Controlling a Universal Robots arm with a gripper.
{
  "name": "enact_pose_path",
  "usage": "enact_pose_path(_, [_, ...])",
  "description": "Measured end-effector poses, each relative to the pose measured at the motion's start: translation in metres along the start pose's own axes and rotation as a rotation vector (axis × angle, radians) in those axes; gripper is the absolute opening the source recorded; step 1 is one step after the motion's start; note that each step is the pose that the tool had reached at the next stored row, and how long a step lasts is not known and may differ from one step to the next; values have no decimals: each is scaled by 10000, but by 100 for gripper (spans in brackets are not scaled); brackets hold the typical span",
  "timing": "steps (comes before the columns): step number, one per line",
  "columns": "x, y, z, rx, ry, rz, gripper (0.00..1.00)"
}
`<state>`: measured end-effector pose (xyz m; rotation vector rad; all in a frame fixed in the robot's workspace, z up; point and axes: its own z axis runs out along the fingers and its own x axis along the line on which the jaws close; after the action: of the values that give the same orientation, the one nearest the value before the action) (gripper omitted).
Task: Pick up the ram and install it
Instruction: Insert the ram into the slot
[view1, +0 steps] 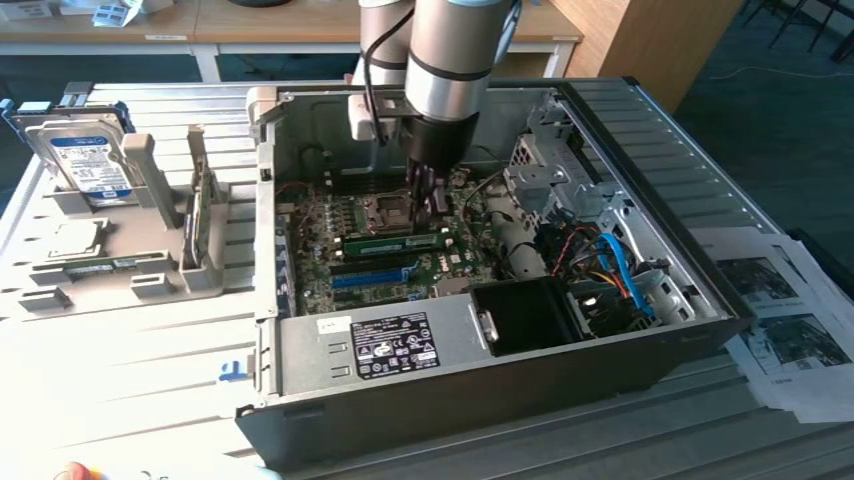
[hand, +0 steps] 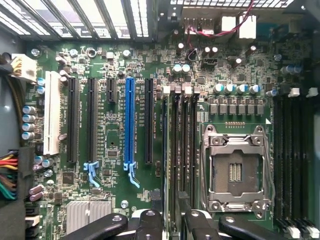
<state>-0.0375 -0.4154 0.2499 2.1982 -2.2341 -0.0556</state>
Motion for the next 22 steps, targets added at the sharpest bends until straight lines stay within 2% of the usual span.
enact_pose_path(22, [-7, 10, -334, -1, 0, 0, 25])
